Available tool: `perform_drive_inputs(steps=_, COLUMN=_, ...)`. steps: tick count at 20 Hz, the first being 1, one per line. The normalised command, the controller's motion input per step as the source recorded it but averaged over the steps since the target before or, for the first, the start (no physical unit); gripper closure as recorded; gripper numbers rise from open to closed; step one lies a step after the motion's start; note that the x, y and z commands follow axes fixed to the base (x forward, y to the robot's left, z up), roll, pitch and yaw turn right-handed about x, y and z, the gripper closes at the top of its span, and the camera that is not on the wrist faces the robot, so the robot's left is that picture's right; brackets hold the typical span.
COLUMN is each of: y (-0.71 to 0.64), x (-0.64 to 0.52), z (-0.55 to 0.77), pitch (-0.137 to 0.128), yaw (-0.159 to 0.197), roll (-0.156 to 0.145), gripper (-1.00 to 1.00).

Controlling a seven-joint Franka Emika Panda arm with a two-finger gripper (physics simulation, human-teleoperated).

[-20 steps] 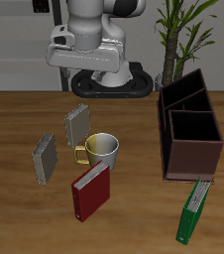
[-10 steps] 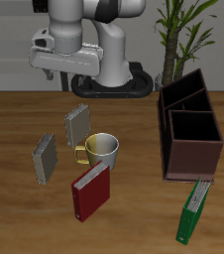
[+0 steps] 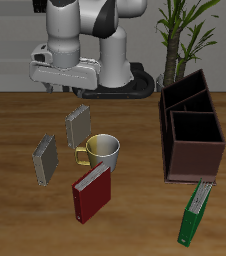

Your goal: Place the left yellow book into the left desk caddy's right compartment and place the right yellow book into the left desk caddy's right compartment and place the red book into the left desk caddy's left compartment

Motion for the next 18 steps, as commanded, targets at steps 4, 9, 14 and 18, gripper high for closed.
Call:
perform_drive_inputs(steps=4, y=-0.03, x=-0.05, z=-0.34, pitch=-0.026, yaw=-0.038, roll=0.017, gripper=-1.0)
perform_drive_inputs(steps=9, y=0.18, x=-0.07, z=-0.3, pitch=-0.04, yaw=-0.017, roll=0.022, gripper=-1.0)
perform_drive_inputs(steps=14, y=0.02, x=-0.06, z=-0.15, pitch=-0.038, yaw=-0.039, roll=0.001, gripper=-1.0)
perform_drive_inputs(steps=18, y=0.05, x=-0.03, z=-0.39, pitch=0.027, yaw=-0.048, roll=0.02, gripper=-1.0)
